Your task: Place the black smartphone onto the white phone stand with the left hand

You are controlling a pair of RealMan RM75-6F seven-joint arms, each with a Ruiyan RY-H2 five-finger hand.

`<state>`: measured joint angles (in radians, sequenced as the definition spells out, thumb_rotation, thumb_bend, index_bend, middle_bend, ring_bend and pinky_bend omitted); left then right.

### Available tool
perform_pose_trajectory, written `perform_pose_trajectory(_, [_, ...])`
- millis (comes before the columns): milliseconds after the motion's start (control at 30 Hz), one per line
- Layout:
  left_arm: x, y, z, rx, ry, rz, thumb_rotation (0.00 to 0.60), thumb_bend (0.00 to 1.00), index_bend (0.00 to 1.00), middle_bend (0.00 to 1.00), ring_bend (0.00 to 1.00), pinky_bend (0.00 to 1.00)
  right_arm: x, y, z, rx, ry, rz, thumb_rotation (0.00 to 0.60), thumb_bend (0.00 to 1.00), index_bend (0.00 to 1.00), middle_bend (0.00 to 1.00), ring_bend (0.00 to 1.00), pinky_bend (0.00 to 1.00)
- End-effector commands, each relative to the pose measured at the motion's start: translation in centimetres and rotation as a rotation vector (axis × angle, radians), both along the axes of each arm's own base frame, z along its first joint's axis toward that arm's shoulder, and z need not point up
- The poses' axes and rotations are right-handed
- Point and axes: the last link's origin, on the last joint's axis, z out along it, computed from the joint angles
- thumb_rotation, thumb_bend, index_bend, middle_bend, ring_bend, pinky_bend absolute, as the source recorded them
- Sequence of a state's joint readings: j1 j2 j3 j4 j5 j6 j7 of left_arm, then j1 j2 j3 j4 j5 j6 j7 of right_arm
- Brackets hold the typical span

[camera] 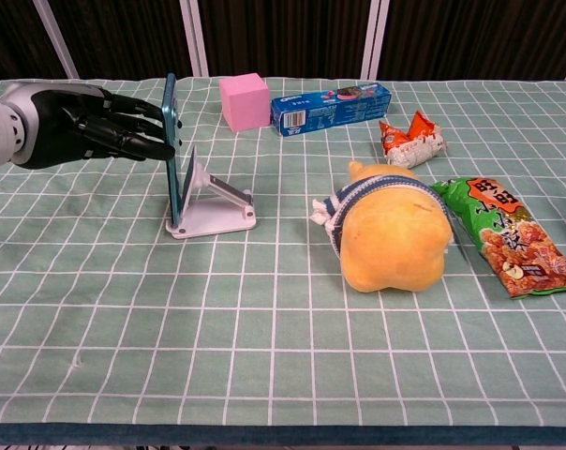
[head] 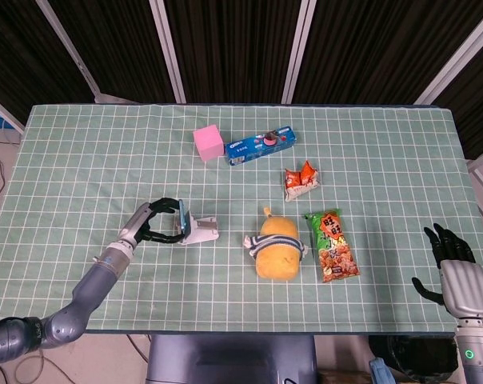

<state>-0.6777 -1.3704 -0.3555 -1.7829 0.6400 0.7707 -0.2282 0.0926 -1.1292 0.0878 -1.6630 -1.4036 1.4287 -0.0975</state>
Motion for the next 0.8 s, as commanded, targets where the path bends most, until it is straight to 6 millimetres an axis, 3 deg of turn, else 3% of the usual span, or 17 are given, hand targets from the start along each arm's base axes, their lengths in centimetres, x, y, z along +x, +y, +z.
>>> perform_pose_trajectory(33, [-0.04,0.00,-0.15,-0.003,-0.003,0.004,0.600,0.50,0.62,0.66,0.19,0.08,-0.01,0.00,0.00,0.000,0.001,0.000,0.600,0.34,0.00,0.00,0.00,0.12])
perform_pose_trajectory(633, [-0.32,-0.26,-0.73,-0.014,-0.010,0.013,0.600,0.50,0.62,0.66,0.19,0.08,0.00,0.00,0.00,0.000,0.002,0.000,0.600,0.34,0.00,0.00,0.00,0.12])
perform_pose_trajectory(800, [-0.43,-0.16,-0.76,-0.003,0.000,0.011,0.600,0.46,0.56,0.61,0.19,0.08,-0.01,0.00,0.00,0.000,0.002,-0.001,0.600,0.34,0.00,0.00,0.00,0.12])
